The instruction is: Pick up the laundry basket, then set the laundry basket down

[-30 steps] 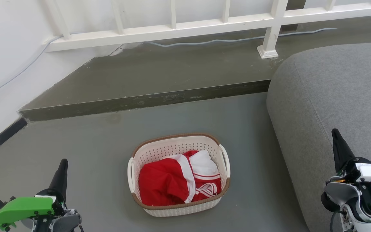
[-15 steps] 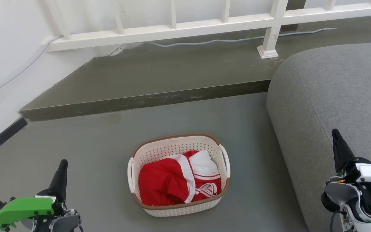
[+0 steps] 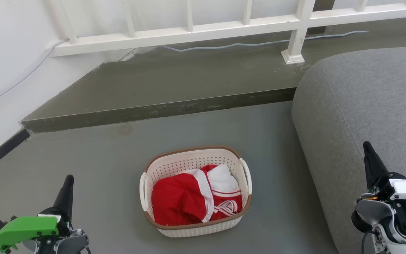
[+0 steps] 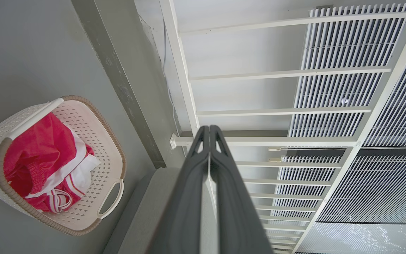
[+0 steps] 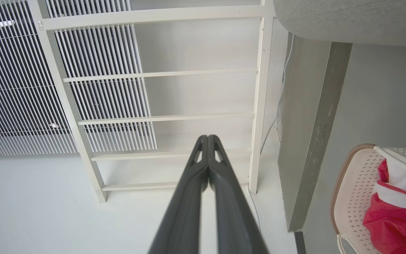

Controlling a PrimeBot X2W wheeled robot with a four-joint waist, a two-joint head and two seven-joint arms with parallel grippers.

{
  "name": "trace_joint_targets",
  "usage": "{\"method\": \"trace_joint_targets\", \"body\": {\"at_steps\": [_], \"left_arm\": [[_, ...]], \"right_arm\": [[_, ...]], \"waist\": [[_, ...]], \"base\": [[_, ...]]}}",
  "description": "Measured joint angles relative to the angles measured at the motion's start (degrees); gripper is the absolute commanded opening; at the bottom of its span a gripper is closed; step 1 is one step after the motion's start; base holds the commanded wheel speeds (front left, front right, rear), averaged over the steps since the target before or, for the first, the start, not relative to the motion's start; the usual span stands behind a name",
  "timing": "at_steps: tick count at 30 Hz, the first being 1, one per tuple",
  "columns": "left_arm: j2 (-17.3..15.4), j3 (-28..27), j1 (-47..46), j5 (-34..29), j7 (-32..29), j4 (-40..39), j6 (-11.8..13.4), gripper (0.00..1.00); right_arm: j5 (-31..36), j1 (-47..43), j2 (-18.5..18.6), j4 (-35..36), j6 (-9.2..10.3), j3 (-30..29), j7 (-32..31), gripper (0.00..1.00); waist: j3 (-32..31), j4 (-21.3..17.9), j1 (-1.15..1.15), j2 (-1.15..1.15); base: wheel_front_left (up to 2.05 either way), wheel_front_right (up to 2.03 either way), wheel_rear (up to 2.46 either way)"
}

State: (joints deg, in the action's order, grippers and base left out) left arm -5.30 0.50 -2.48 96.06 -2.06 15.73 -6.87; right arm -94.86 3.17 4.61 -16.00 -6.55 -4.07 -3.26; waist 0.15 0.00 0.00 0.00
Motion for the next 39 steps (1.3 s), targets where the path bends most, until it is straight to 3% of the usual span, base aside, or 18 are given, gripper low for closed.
{"method": "trace_joint_targets", "body": {"at_steps": [39], "left_arm": [[0.04,-0.16,-0.15,0.00,-0.41,0.20,-0.12,0.00]], "right_arm": [[0.00,0.16,-0.04,-0.12,0.00,-0.19,-0.08,0.00]], "waist": [[-0.01,0.00,0.00,0.00]], "base": [[0.00,0.00,0.00]]}}
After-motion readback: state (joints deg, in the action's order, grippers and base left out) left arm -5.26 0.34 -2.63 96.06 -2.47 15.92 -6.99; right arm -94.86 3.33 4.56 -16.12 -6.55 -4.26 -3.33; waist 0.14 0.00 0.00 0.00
